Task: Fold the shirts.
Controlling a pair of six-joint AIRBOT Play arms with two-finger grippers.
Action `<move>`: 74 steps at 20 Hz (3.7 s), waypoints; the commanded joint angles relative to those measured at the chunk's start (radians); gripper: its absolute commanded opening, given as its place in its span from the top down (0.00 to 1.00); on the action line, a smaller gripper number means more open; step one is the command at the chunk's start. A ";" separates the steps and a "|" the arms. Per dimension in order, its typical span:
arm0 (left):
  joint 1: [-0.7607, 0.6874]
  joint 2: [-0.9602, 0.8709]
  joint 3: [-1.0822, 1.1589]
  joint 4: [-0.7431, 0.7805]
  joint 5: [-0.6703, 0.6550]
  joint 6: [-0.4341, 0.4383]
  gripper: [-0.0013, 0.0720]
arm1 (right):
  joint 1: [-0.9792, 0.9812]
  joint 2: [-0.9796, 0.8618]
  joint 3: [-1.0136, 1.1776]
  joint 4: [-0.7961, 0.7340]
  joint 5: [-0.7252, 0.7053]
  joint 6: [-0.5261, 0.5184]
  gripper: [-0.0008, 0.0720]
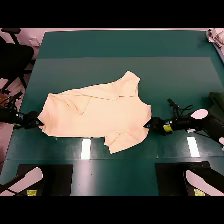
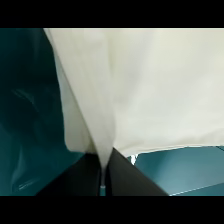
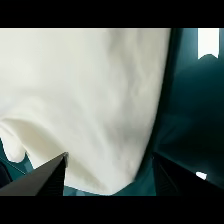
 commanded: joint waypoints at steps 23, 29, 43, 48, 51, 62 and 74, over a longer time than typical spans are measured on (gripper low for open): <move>0.000 0.419 0.383 -0.944 -0.047 0.293 0.95 | -0.296 0.523 0.563 0.185 -0.172 -0.073 0.96; 0.000 0.552 0.686 -0.912 0.198 0.392 0.95 | -0.633 0.687 0.806 0.186 -0.099 -0.203 0.96; 0.000 0.615 1.010 -0.398 0.346 0.381 0.95 | -0.653 0.710 1.069 0.184 -0.283 -0.350 0.96; 0.000 0.614 0.822 -0.364 0.261 0.357 0.95 | -0.653 0.710 0.879 0.189 -0.275 -0.353 0.96; 0.000 0.607 0.575 -0.389 0.239 0.357 0.95 | -0.652 0.692 0.676 0.196 -0.270 -0.353 0.96; -0.119 0.318 0.017 -0.817 0.480 0.787 0.95 | -0.340 0.110 0.430 0.274 -0.391 -0.529 0.96; -0.461 -0.073 0.034 -0.930 1.027 1.058 0.95 | -0.126 -0.373 0.735 0.266 -0.547 -0.633 0.96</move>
